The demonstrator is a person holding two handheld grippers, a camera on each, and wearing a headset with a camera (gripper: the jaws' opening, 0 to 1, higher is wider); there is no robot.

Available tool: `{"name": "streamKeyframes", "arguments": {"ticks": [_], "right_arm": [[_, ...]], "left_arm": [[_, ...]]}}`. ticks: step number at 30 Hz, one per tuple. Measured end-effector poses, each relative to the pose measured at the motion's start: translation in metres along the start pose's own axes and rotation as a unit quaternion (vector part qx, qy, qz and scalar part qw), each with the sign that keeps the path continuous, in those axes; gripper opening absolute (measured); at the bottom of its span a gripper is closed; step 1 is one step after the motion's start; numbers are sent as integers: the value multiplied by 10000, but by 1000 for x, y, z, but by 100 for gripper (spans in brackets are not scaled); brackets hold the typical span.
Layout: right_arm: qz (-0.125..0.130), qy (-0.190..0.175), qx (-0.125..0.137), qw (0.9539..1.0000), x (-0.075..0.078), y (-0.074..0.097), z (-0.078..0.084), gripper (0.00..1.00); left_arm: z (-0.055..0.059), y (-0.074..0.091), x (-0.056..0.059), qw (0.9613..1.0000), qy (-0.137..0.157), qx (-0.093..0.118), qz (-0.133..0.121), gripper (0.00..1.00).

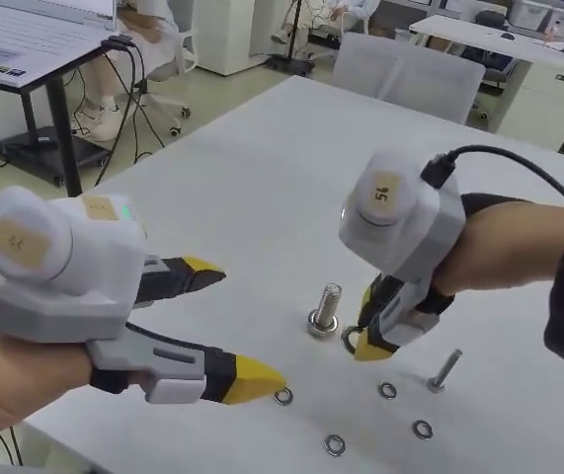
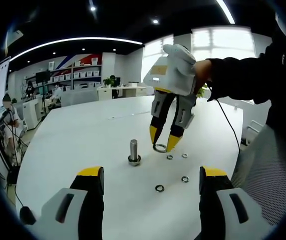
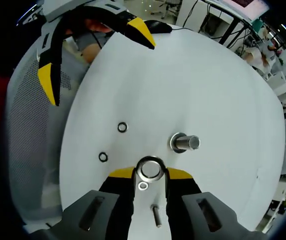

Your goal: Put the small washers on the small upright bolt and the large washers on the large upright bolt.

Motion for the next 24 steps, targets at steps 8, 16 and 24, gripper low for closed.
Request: {"name": "streamKeyframes", "arguments": {"ticks": [8,16,24], "right_arm": [[180,68,53,9998,10,15,-7,24],[281,144,101,9995,21,23,-15,24],[354,256,85,9990,39,24,-23,24]], "left_arm": [[0,0,0,10000,6,11,6,77],[0,0,-1,10000,10,10,5,77],[0,-1,-3,10000,28,1,-14,77]]}}
Point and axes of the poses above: the centre of the closed fingertips' face, and the gripper's own axes: y roughly backward along the fingers, x roughly to its right, z roughly out of its underside, the point moved 2 cm from there along y, roughly backward along the fingers, and after that the axes turned 7 degrees about -x, right-handed, at the moved point
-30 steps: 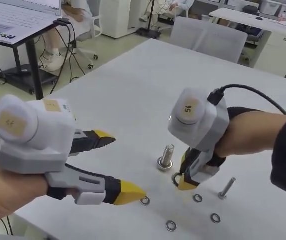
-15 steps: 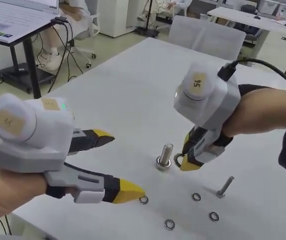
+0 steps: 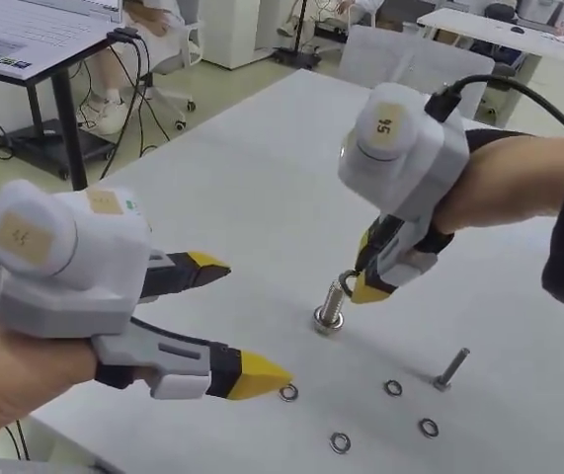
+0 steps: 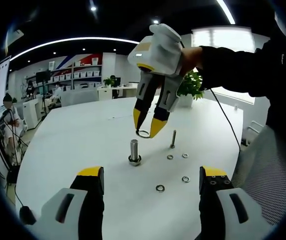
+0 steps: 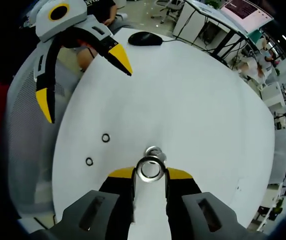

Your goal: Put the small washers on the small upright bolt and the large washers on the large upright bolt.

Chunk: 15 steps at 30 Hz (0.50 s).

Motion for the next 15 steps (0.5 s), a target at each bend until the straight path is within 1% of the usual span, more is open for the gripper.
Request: {"name": "streamKeyframes", "arguments": {"ticks": [3,5,9,15], "right_arm": [[2,28,-10,10000,7,-3,-2,24],[-18,39,-19,10000,10,-5,-3,24],[-81,74,-19,9999,12,-10,-6,24],[-181,129,-106,9997,14,-20,-4,24]], "left_arm": [[0,-1,-1,10000,10,-6,-7,77],[1,-1,-1,10000,11,-12,-12,77],[2,-2,-4,10000,41,-30,-29,77],[3,-5,-5,10000,71,-46,-33,77]]}}
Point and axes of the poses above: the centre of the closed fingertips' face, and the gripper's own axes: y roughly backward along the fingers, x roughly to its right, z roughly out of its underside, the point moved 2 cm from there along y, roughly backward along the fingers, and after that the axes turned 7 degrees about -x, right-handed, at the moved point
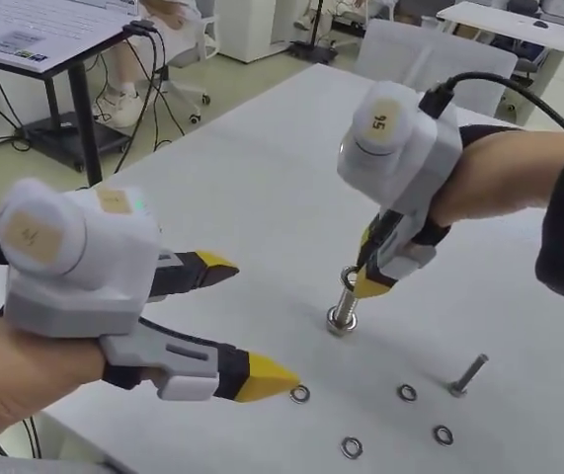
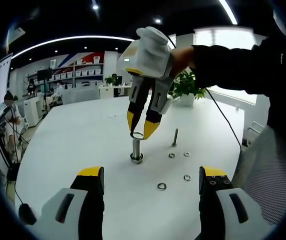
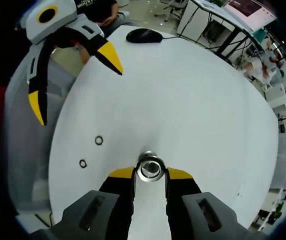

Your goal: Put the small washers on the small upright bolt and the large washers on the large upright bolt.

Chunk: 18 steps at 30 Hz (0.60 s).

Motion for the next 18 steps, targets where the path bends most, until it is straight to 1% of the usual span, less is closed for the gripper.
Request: {"name": "streamKeyframes", "arguments": {"ticks": [4,14,18], "right_arm": [[-32,-13,-12,10000,2,-3,2,24],[-86,-9,-51,9999,0,-8,3,24],[-120,-5,-90,9999,-1,-12,4,24]], "left_arm": [[1,-1,0,10000,11,-8,-6,77],[3,-2,0,10000,30,-30,-6,77],[4,-2,0,10000,50,-30,-11,77]]}}
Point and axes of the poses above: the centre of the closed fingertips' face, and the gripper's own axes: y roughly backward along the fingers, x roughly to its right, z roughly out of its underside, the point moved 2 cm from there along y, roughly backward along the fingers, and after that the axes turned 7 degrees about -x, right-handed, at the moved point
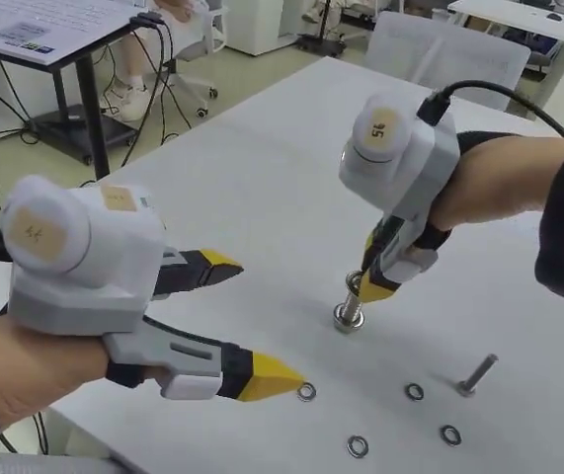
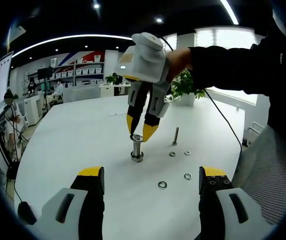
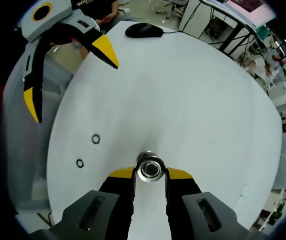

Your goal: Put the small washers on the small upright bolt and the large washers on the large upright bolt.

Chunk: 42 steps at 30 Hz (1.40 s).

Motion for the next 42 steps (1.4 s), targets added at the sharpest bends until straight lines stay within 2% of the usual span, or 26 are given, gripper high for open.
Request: {"name": "streamKeyframes", "arguments": {"ticks": [7,15,32,42], "right_arm": [[-50,18,-30,10000,-2,-6,-1,24],[-138,19,-91,9999,0,-21,-1,24],[-285,-67,-30,9996,-1,-46,-2,24],[-317,-66,-30,9995,-4,-50,-2,24]], "left_arm": [[1,0,0,10000,12,-5,-4,77],[2,0,-2,10000,34,-22,-21,77],[5,-1,-6,9999,76,-60,-37,76],[8,0,-6,9999,84,-80,-27,76]]}}
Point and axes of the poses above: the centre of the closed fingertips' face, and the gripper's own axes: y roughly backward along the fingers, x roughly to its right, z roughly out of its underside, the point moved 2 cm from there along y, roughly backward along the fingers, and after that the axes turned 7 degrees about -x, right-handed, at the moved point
